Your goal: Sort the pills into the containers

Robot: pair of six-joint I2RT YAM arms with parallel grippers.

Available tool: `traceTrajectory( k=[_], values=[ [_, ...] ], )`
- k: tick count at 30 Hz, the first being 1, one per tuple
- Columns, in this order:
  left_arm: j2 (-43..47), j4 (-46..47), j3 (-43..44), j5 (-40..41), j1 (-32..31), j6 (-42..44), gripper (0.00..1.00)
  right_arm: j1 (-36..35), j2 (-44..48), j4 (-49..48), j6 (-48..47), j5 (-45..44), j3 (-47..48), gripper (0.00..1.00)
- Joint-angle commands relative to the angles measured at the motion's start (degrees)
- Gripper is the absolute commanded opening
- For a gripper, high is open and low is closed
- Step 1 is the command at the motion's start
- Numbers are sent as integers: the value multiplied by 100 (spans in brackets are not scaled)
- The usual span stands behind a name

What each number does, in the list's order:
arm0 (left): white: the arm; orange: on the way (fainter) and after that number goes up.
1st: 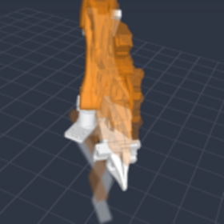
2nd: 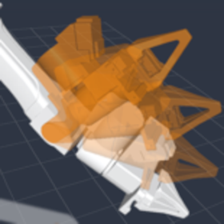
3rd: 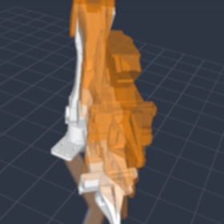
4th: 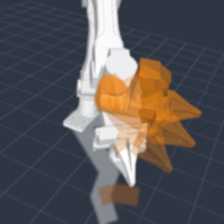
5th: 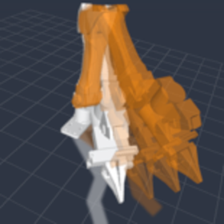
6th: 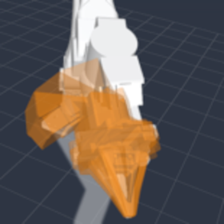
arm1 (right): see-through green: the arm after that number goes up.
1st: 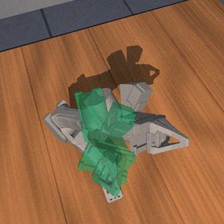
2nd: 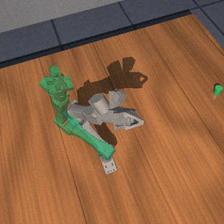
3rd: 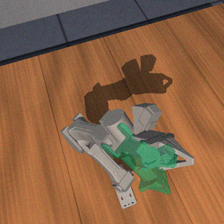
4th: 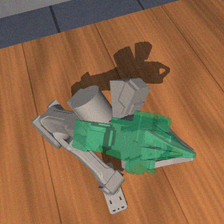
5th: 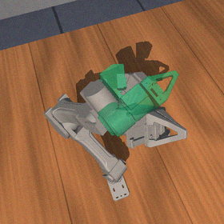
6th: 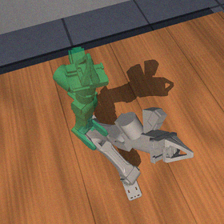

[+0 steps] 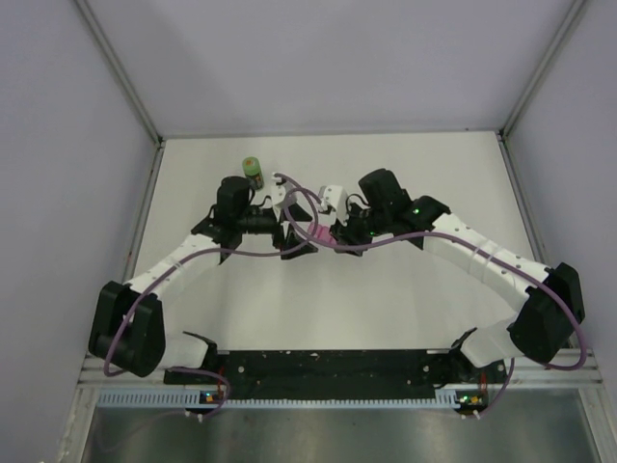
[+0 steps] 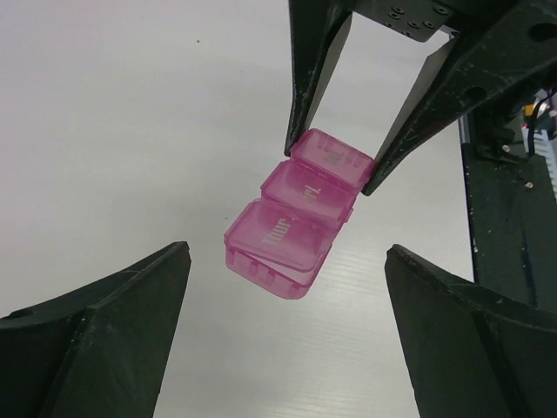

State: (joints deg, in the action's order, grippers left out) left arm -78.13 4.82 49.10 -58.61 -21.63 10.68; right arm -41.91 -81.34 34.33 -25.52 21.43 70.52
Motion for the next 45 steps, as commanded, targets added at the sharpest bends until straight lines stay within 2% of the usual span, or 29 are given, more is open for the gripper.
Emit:
traceTrajectory(
  k=[1,11,22,28,34,45],
  values=[
    [368,-104,-15,-98,1,1006,99,-80,294,13,-129,300,32,0],
    [87,335,205,-28,27,454,93,-89,303,57,-173,441,-3,0],
    [-10,942,223,-371,290,-408,89,-107,303,57,-199,441,-56,0],
    [-97,1117,231,-125,317,-592,86,-142,294,57,-199,450,-56,0],
    [-334,1714,240,183,317,-1322,85,-203,303,48,-226,344,-56,0],
    [-642,2366,267,192,317,-2236,85,-291,277,13,-269,81,-91,0]
  ],
)
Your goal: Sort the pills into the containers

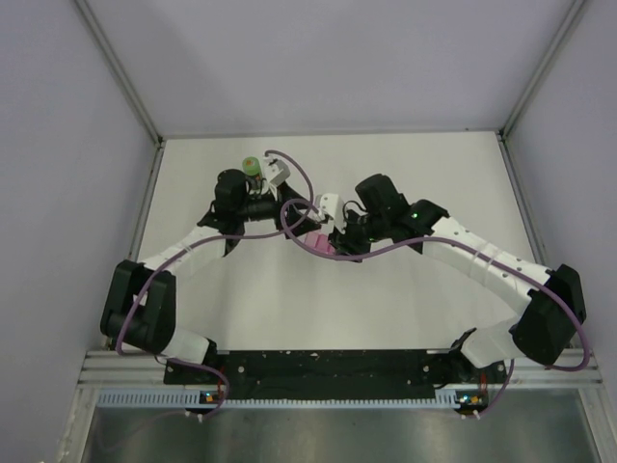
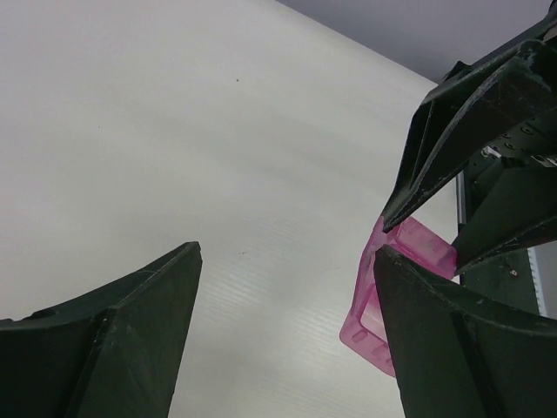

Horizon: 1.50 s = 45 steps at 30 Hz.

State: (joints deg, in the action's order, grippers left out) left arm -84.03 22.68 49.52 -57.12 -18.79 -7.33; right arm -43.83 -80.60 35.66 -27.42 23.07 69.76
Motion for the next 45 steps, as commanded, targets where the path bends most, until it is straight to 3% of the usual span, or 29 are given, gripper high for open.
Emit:
traceTrajectory(
  k=[1,13,30,45],
  values=[
    [-70,597,225,96,33,-497,85,-116,211,-129,-88,-109,-15,0],
    [-158,255,295,781,33,-234,85,-161,229,-173,-97,-242,-50,0],
    [-237,-167,225,738,-2,171,85,-161,237,-279,-44,-470,-76,0],
    [264,-185,313,826,366,101,96,33,211,-507,193,-813,-217,0]
  ],
)
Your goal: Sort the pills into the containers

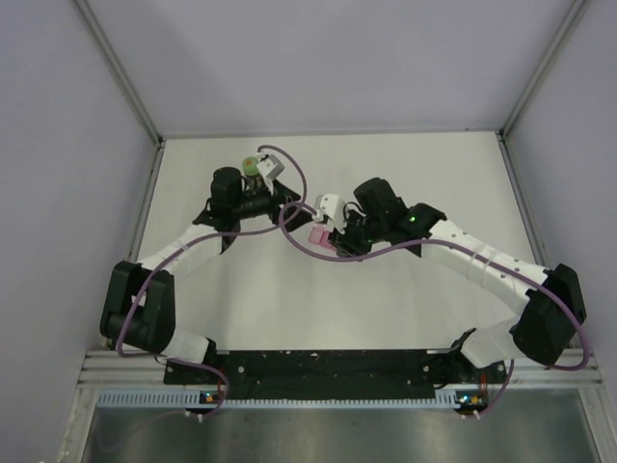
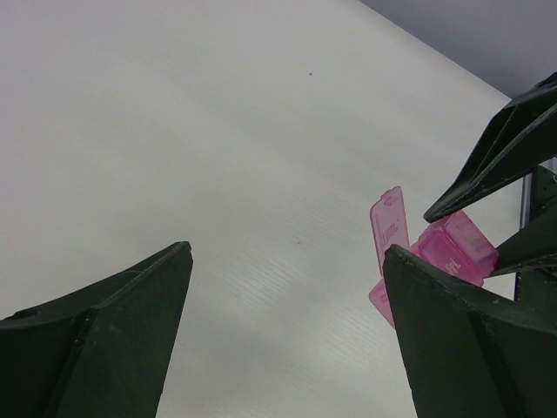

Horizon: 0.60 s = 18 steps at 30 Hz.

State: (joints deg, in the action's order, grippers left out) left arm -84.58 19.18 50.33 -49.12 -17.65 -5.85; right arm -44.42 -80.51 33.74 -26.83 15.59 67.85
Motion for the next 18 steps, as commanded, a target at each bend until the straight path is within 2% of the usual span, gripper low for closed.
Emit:
traceTrajectory(
  k=[1,7,12,18],
  values=[
    [345,191,232,0,314,-92,96,135,194,-332,134,-65,-44,0],
    [573,235,101,-80,762,-198,98,355,80,-412,266,-249,-141,0],
    [749,77,-14,201,1096,-127,98,627,-87,-622,266,-399,-334,0],
    [1065,-28,-198,430,1369,75,98,1111,-394,-939,73,-127,-694,0]
  ],
)
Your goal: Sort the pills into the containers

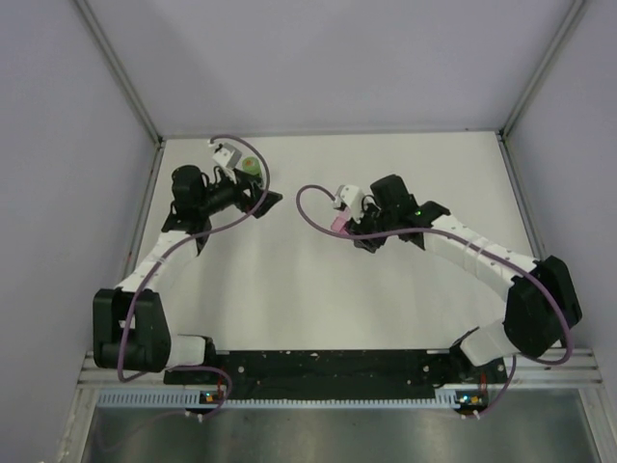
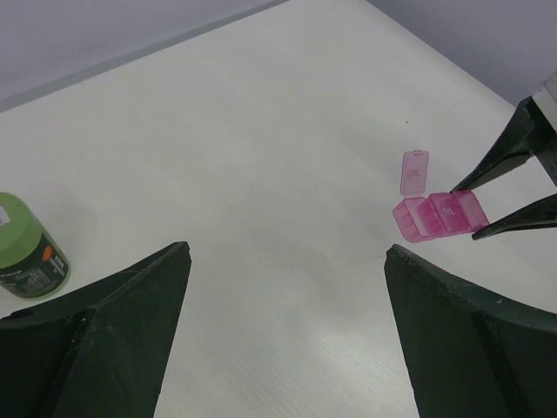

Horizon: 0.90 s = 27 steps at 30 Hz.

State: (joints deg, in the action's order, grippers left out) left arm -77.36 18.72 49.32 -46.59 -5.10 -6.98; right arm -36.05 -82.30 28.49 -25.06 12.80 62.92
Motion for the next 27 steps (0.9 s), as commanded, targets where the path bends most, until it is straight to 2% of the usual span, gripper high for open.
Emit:
traceTrajectory(
  k=[1,8,15,27],
  values=[
    [388,-26,-115,202,124,249,98,361,-268,-493,-139,214,-270,0],
    [635,-185,-230,273,159,434,98,819,-822,-1108,-271,706,-657,1],
    [722,-281,-291,396,194,531,98,881,-1323,-1460,-350,900,-833,7],
    [767,-334,-335,537,212,646,98,907,-1482,-1864,-263,558,-1062,24]
  ],
)
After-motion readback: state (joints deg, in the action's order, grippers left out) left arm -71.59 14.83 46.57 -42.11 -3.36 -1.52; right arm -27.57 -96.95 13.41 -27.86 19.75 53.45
